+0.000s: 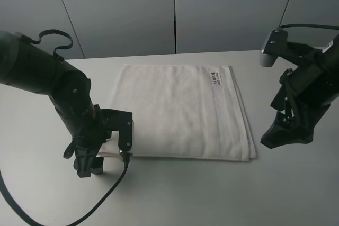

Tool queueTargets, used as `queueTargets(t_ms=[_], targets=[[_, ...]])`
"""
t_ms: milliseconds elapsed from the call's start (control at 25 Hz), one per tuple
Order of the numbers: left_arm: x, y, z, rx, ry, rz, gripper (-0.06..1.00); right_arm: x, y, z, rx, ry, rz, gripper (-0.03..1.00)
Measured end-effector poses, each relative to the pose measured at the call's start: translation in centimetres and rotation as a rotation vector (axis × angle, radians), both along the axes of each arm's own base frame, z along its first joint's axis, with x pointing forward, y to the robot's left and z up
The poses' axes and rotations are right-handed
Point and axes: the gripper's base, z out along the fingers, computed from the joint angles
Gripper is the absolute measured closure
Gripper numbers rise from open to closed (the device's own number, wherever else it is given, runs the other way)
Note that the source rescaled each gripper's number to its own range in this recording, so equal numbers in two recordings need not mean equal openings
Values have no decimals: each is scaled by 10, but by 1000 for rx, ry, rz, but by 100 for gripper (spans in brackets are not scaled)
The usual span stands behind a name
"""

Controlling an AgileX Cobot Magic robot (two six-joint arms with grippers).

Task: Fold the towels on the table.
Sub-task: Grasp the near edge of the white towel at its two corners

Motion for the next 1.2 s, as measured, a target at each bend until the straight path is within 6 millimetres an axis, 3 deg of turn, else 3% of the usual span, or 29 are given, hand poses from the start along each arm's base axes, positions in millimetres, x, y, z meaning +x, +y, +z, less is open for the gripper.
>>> queueTargets(t_ms=[280,720,1200], targets=[[0,-1,0,-6,-3,4,-4,5,23,-29,-115,-26,272,-3],[1,-1,0,-10,-6,5,-4,17,28,-79,-173,68,352,-3],[1,-1,0,-14,-12,5,-4,18,35,-84,-220,11,498,-3]])
